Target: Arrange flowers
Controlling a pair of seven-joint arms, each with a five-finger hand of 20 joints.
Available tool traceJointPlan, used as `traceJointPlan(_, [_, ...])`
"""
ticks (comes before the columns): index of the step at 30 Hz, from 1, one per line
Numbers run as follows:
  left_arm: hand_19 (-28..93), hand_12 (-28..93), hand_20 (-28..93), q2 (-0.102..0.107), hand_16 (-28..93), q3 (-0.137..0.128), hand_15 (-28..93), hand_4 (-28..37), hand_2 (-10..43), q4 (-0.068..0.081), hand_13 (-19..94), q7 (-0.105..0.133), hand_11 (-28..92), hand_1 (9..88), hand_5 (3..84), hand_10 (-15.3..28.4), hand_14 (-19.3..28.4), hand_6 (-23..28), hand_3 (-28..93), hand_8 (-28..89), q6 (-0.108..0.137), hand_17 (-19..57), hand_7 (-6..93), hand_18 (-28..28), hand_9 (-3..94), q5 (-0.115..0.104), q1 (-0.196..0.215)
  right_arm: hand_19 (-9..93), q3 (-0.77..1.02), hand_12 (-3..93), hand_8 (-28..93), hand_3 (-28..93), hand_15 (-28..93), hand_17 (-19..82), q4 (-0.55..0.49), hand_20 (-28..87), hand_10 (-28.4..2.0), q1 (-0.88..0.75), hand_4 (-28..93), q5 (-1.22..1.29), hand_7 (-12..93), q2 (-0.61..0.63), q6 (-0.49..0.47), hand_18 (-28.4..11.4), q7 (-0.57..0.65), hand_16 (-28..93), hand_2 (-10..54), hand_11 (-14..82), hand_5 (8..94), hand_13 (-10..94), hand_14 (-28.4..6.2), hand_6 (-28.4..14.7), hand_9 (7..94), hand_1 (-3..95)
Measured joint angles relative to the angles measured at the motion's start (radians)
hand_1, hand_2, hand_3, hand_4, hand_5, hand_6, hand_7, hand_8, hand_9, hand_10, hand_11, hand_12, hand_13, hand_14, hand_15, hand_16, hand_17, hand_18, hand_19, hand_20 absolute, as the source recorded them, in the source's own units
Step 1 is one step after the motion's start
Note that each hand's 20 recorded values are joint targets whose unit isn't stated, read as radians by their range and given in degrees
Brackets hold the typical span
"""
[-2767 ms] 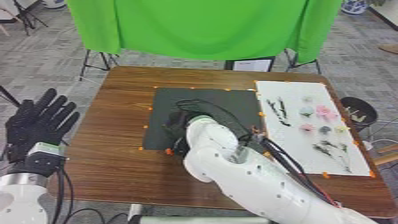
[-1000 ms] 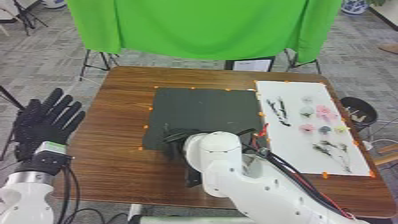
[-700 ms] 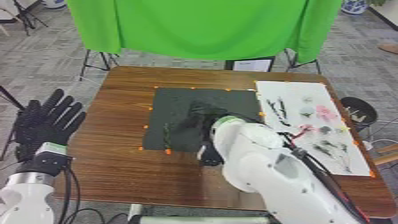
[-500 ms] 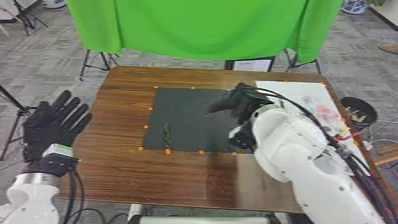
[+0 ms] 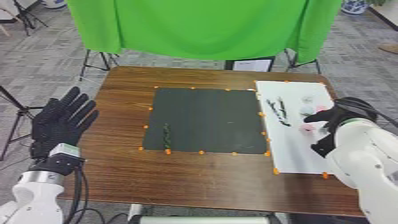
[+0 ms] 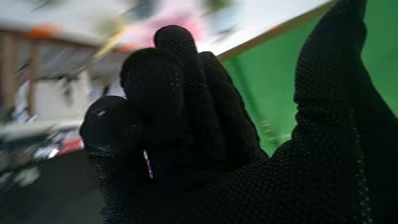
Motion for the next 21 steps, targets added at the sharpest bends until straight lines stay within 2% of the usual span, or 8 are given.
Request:
traceJointPlan(6, [28,10,8,0.0,-6,-0.001,25,-28.3,12.3,-0.005,19,0.008,13,24.8,39.1,14.1,14.8,8.0,73,-7,0.0,-4.4,7.0,12.0,30.7,-0.001,0.007,93,0.127,27.5,-8,61,66,46,-0.002,36,-18.7,-0.095,-28,0.034,10,0.018,-0.092,-24.1,0.027,37,-9.5,30.2,54.1,69,-15.7,-9.5,70.1,37.4])
traceJointPlan(13, [28,10,8,0.0,-6,0.001,25,-28.3,12.4,-0.008,19,0.012,13,23.3,39.1,14.1,15.2,8.1,73,-7,-0.004,-4.6,7.0,12.1,30.5,-0.006,0.018,93,0.158,28.1,-8,62,66,47,0.001,36,-18.2,-0.144,-28,0.056,10,0.009,-0.098,-23.5,0.057,38,-9.5,32.1,54.5,69,-15.1,-9.5,70.1,39.0])
traceJointPlan(17, [28,11,8,0.0,-5,0.003,25,-28.3,12.6,-0.008,20,0.01,14,23.4,39.2,14.2,15.5,8.2,73,-7,-0.004,-4.7,7.2,12.1,30.6,-0.006,0.018,93,0.174,29.4,-8,55,66,48,0.005,35,-17.5,-0.16,-28,0.082,11,-0.003,-0.112,-22.6,0.068,38,-9.5,34.2,55.3,70,-14.5,-8.5,70.7,43.6])
traceJointPlan(21, [28,11,8,0.0,-6,0.008,26,-28.3,12.6,-0.008,20,0.005,14,23.5,39.3,14.3,15.5,8.1,73,-7,-0.004,-4.7,7.4,12.2,30.9,-0.006,0.012,93,0.18,30.0,-9,52,65,50,0.017,34,-16.4,-0.179,-28,0.101,14,-0.01,-0.12,-21.4,0.073,38,-9.5,36.1,62.6,72,-13.2,-6.6,73.4,48.2])
